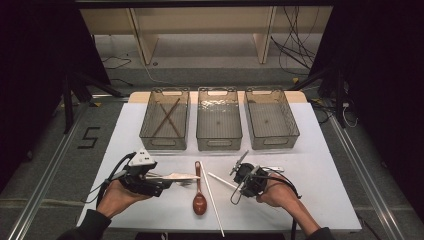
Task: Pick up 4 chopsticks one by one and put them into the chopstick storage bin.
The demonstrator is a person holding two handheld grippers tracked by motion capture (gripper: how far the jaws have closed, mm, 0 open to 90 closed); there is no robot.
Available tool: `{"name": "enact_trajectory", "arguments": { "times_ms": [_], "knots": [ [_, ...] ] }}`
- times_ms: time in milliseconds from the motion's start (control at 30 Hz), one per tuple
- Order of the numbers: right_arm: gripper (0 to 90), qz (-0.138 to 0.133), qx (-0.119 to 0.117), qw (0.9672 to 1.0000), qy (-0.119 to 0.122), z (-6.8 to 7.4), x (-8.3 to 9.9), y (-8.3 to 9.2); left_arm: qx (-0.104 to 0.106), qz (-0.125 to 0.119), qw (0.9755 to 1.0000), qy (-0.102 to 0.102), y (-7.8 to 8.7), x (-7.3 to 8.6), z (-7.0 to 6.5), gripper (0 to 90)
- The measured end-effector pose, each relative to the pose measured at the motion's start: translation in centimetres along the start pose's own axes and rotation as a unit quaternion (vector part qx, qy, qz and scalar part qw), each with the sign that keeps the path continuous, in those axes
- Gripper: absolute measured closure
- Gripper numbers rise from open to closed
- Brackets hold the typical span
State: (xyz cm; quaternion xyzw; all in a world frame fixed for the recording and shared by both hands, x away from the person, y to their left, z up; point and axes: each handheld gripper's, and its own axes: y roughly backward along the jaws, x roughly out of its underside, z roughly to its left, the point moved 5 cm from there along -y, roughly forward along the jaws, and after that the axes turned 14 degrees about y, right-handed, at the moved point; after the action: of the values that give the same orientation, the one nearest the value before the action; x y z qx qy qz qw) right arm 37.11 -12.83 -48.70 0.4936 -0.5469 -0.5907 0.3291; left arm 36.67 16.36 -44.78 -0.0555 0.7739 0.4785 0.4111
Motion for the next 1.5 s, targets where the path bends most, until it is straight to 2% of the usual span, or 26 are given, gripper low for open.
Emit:
{"name": "enact_trajectory", "arguments": {
  "times_ms": [100, 300, 567, 667, 700, 900, 1067, 1267, 1500],
  "knots": [
    [85.8, -0.012, 0.004, 0.9999, -0.006, 0.0, -0.1, 0.7, 0.005, 0.002, 1.0000, -0.006, -0.3, -0.2, -0.5, 15.7],
    [85.9, -0.033, 0.002, 0.9994, 0.000, 0.2, -0.4, 1.7, 0.014, 0.003, 0.9997, -0.020, -0.9, -0.8, -1.3, 15.7],
    [85.9, -0.043, -0.003, 0.9990, 0.009, 0.5, -0.8, 2.4, 0.027, 0.010, 0.9990, -0.035, -1.8, -1.1, -2.6, 15.9],
    [85.9, -0.044, -0.006, 0.9990, 0.011, 0.6, -0.8, 2.6, 0.034, 0.019, 0.9981, -0.047, -2.5, -1.0, -3.5, 16.2],
    [85.9, -0.047, -0.001, 0.9988, 0.010, 0.6, -0.9, 2.7, 0.036, 0.026, 0.9976, -0.054, -2.7, -1.0, -3.7, 16.2],
    [85.9, -0.056, -0.002, 0.9984, 0.009, 0.5, -1.0, 3.5, 0.041, 0.035, 0.9957, -0.075, -4.3, -1.3, -5.1, 16.5],
    [85.9, -0.061, -0.001, 0.9981, 0.007, 0.6, -1.0, 3.8, 0.044, 0.051, 0.9925, -0.103, -6.1, -1.8, -6.1, 17.1],
    [85.9, -0.073, -0.003, 0.9971, 0.022, 1.1, -1.4, 4.3, 0.058, 0.061, 0.9886, -0.125, -7.4, -2.6, -7.4, 17.8],
    [85.9, -0.081, -0.017, 0.9960, 0.035, 2.1, -2.0, 4.7, 0.074, 0.094, 0.9803, -0.157, -8.9, -2.3, -8.4, 21.6]
  ]
}}
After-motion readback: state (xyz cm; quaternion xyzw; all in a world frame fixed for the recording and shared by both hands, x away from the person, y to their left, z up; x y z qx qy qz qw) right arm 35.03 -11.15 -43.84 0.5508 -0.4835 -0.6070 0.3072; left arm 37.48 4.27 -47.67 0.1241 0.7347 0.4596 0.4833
